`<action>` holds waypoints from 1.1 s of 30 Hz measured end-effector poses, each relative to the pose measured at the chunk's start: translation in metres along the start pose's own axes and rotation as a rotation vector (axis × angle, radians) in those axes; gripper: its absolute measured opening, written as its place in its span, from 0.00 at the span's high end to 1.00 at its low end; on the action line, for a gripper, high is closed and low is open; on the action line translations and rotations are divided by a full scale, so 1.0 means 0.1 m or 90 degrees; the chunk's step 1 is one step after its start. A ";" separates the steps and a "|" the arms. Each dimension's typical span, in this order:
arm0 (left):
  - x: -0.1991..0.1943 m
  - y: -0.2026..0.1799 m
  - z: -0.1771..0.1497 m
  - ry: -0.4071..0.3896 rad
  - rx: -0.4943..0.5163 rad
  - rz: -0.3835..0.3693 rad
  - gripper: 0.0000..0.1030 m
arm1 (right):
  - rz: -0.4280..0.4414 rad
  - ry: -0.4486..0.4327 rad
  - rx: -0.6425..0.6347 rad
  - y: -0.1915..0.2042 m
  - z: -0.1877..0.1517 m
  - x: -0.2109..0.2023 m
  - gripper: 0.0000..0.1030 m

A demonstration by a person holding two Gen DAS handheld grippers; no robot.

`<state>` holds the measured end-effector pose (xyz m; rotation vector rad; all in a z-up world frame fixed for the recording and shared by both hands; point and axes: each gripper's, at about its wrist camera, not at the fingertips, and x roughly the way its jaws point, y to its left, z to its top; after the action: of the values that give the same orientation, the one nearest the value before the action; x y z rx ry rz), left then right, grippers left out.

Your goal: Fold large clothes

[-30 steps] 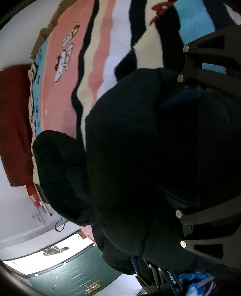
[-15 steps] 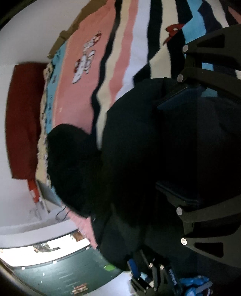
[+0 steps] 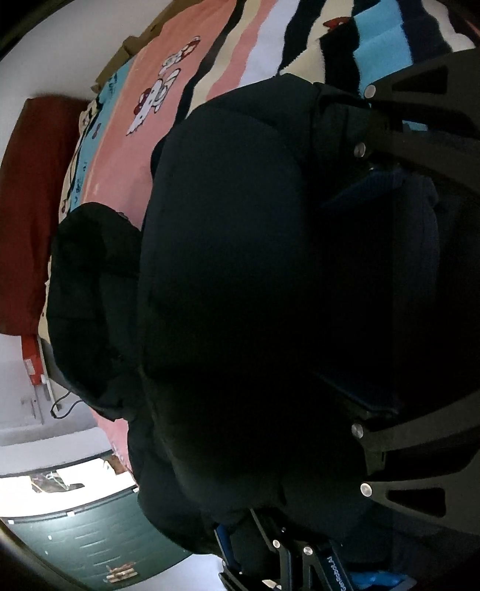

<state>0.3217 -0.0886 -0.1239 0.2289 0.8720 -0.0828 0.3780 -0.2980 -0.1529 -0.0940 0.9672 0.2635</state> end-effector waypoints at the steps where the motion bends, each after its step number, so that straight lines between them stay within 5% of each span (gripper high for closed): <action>1: -0.01 0.00 -0.01 0.001 -0.001 0.000 0.30 | -0.001 0.000 0.001 0.00 -0.01 0.00 0.20; 16: -0.27 0.19 -0.03 0.003 -0.017 -0.014 0.30 | -0.014 0.036 0.012 -0.04 -0.09 -0.23 0.18; 22: -0.18 0.60 0.24 -0.010 -0.063 0.017 0.31 | -0.024 -0.044 0.049 -0.29 0.22 -0.63 0.18; 27: 0.20 0.70 0.24 0.020 -0.069 0.023 0.30 | -0.043 -0.040 0.063 -0.41 0.50 -0.36 0.18; 33: 0.33 0.60 0.13 0.005 -0.055 0.022 0.25 | -0.033 0.005 0.078 -0.42 0.33 0.15 0.12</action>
<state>0.3624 -0.0323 -0.1317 0.1636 0.8765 -0.0126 0.4231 -0.3294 -0.1482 -0.0077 0.9847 0.1564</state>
